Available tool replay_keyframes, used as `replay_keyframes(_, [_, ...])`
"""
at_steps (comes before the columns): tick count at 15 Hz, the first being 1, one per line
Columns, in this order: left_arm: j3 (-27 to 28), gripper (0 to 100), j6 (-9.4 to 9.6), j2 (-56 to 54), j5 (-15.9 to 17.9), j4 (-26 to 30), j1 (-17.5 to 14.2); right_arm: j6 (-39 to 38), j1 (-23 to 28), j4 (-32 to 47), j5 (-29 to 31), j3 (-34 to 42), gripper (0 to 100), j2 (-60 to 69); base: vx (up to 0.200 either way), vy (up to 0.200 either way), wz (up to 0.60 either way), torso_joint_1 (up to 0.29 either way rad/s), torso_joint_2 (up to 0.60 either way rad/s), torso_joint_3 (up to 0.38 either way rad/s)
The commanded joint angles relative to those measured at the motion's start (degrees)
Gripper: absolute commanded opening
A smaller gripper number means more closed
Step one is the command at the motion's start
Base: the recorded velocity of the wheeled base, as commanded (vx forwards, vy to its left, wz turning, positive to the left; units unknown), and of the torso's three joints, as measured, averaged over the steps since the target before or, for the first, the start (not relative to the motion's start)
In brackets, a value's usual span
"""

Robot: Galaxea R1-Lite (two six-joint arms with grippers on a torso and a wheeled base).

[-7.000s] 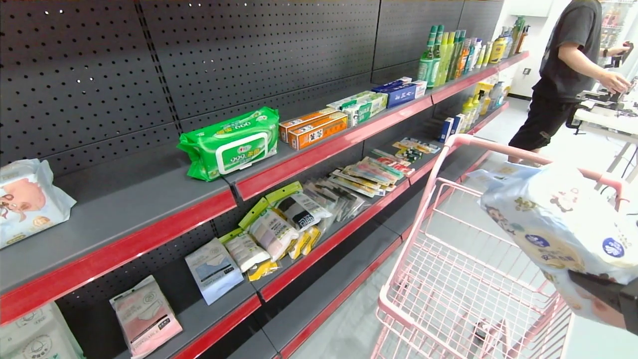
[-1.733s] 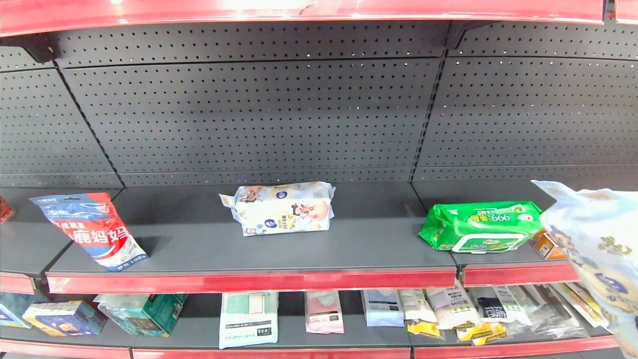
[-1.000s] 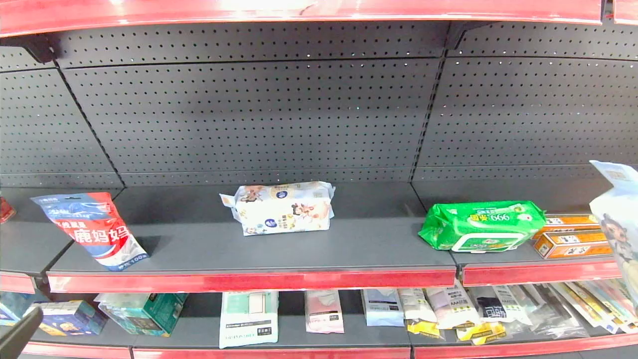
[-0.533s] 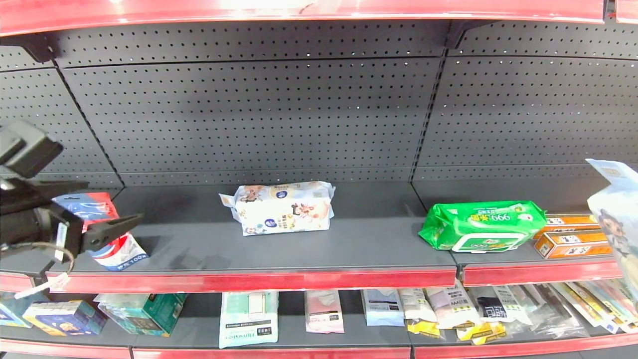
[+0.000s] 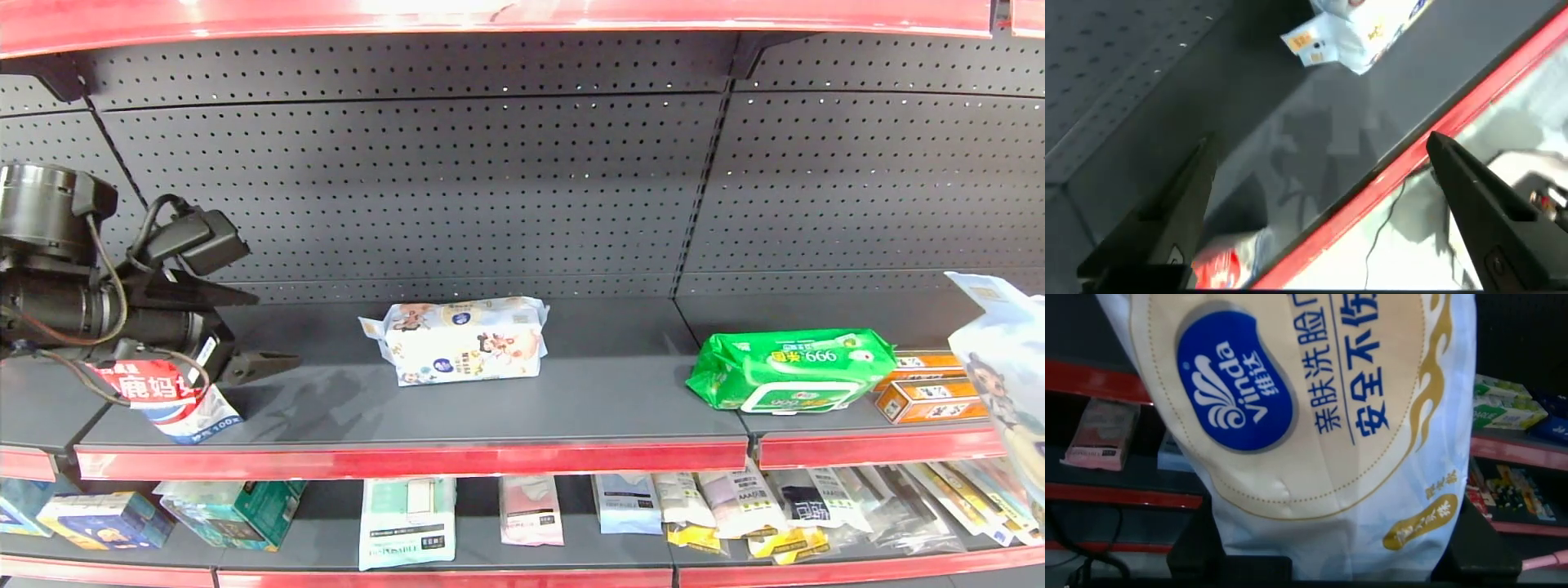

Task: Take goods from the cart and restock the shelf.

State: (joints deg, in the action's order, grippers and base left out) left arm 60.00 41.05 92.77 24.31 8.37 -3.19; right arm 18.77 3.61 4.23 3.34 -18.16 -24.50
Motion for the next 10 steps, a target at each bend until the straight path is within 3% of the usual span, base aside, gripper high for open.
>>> replay_keyframes(1, [0.99,100,2.02,5.67,1.09,-0.2,0.82,0.39,0.0,-0.01,0.0,-0.03,0,-0.46,0.0,0.0,0.0,0.0,0.0,0.0])
replay_keyframes(3, [1.87,100,2.2,7.51,1.62,-0.9,1.88,0.47,0.0,0.08,0.0,0.23,0,-0.46,0.0,0.0,0.0,0.0,0.0,0.0])
replay_keyframes(6, [2.75,100,2.28,12.96,1.88,-8.73,2.4,2.06,0.0,0.08,0.0,0.76,0,-0.46,0.0,0.0,0.0,0.0,0.0,0.0])
replay_keyframes(10, [7.32,100,2.37,16.3,3.2,-5.91,4.86,3.11,0.08,0.08,0.26,1.11,0,0.16,0.0,0.0,0.0,0.0,0.0,0.0])
